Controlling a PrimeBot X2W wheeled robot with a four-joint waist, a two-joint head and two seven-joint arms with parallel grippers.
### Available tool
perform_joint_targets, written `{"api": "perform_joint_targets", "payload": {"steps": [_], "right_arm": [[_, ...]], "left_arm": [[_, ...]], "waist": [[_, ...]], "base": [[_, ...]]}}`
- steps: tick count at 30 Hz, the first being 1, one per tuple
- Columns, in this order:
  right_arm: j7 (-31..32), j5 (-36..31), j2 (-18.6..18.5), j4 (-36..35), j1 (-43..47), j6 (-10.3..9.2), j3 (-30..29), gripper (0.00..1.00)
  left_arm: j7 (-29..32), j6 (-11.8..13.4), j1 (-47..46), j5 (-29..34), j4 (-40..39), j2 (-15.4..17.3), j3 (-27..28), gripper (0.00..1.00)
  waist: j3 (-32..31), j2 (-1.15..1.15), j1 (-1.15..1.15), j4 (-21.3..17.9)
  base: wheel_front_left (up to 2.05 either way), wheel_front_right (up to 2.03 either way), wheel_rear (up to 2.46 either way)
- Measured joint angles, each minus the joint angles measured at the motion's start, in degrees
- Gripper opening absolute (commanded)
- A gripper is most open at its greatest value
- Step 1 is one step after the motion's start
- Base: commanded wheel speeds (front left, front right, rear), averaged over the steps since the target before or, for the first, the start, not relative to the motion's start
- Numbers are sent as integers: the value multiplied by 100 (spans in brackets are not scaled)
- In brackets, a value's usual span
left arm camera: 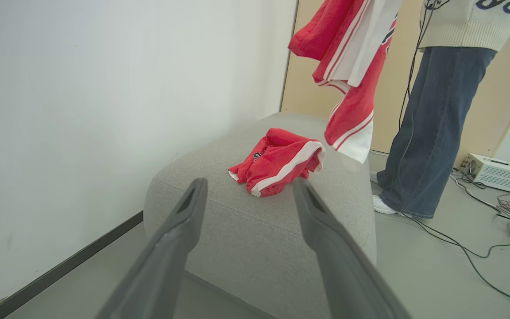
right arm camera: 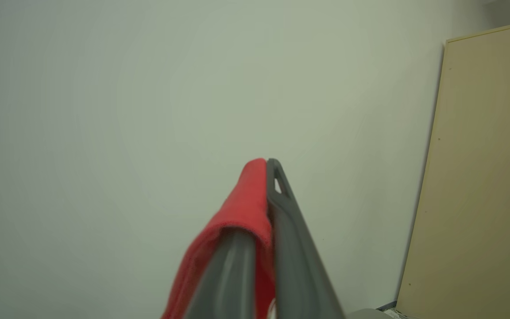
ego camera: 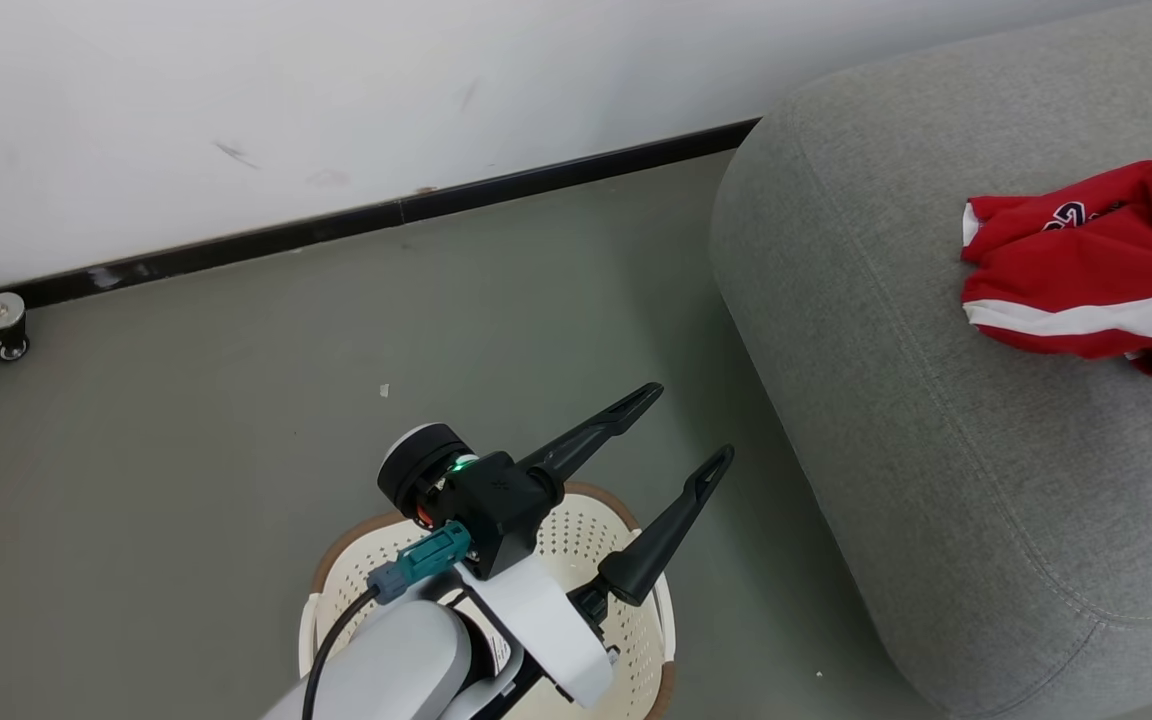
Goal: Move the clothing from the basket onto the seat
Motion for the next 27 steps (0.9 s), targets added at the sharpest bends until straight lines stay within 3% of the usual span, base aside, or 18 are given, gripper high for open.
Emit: {"api": "perform_joint_targets", "payload": {"steps": [18,23,27], "right_arm": [[-104,-208,-320,993,387,0,8,0],[-297,-376,-255,1213,751,0,322,0],[-438,-569,15,1492,1078,0,572,0]], "left_arm": [[304,57,-113,57,-268,159,-2,100],[457,79,-138,59,-333,190,-29,100],[556,96,-201,109,-387,202,-73,100]], "waist": [[490,0,0,81],[654,0,0,94],[798,0,0,111]], "base": [[0,0,0],[0,0,0],[0,0,0]]}}
